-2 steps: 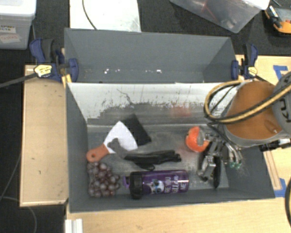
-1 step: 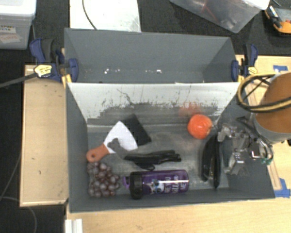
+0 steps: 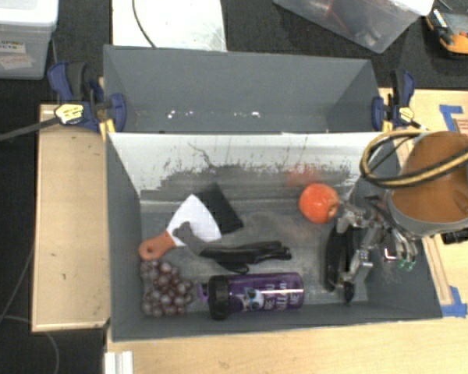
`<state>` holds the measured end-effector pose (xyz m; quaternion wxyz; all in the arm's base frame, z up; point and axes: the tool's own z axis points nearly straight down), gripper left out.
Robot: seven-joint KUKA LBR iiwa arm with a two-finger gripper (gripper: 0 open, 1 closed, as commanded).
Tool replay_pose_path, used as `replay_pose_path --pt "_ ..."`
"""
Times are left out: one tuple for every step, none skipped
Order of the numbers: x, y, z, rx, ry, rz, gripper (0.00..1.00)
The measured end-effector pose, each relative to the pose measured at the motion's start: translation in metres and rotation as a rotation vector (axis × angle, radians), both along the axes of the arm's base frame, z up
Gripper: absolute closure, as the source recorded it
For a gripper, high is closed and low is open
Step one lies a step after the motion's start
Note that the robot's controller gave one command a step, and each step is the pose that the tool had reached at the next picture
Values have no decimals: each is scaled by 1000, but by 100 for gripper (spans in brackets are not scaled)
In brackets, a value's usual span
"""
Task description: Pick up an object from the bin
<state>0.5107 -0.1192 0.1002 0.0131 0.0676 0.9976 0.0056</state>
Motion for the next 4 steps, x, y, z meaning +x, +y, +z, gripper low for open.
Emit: replay_pose_path --pt "-16 29 41 -24 -13 545 0" --pt "-13 -29 -24 -18 -9 590 0" --pt "-30 -30 -9 -21 -19 512 0" --pt "-27 -24 -21 -20 -24 956 0"
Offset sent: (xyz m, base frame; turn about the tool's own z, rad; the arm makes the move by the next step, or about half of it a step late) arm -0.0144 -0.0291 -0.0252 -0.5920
